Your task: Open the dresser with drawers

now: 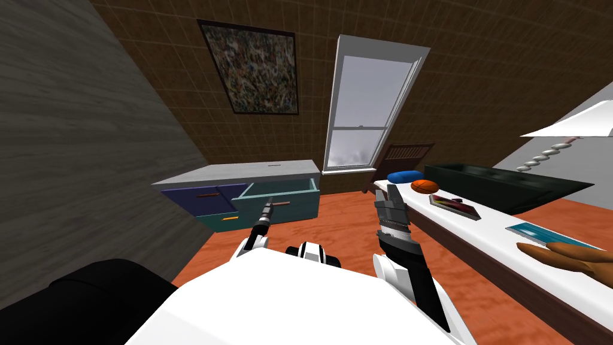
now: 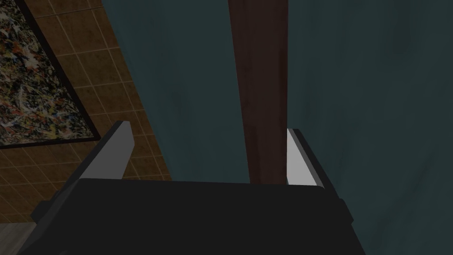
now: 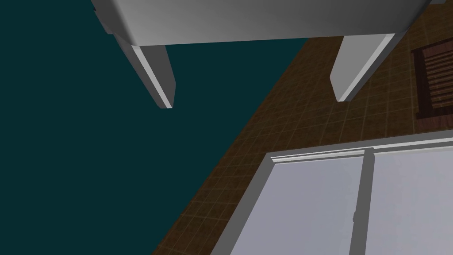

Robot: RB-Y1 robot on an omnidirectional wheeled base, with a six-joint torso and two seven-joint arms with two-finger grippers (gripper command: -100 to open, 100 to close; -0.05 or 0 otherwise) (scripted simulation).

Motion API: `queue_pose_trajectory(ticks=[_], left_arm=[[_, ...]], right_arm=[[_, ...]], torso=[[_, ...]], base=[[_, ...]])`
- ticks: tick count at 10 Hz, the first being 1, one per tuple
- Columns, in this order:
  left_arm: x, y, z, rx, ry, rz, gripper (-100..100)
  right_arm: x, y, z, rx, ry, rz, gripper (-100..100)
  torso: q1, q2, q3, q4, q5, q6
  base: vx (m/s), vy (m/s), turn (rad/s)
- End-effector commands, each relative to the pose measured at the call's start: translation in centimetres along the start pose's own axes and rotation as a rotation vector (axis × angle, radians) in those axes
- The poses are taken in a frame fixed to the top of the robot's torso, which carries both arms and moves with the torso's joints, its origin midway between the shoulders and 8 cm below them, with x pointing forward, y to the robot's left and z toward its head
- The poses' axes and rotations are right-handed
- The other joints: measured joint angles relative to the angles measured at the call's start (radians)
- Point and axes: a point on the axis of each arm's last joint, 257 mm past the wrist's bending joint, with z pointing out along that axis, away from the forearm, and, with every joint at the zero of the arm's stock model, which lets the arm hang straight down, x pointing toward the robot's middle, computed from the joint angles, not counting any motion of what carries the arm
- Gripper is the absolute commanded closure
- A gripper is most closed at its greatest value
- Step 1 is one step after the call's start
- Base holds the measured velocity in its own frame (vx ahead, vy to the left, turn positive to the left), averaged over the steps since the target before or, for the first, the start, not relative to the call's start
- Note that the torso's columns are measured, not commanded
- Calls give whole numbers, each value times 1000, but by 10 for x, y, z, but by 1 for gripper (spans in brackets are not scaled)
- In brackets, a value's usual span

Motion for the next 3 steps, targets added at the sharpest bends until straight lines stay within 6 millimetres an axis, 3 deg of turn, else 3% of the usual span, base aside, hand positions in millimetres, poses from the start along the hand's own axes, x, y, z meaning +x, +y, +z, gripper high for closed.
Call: queue_pose_trajectory(ticks=[1,3], left_arm=[[0,1,0,-2,0,0,0],[0,1,0,-3,0,0,0]], right_arm=[[0,0,0,0,0,0,0],[0,0,0,0,0,0,0]], torso=[[0,0,0,-1,0,0],[0,0,0,-1,1,0]], base=[[0,0,0],[0,0,0]])
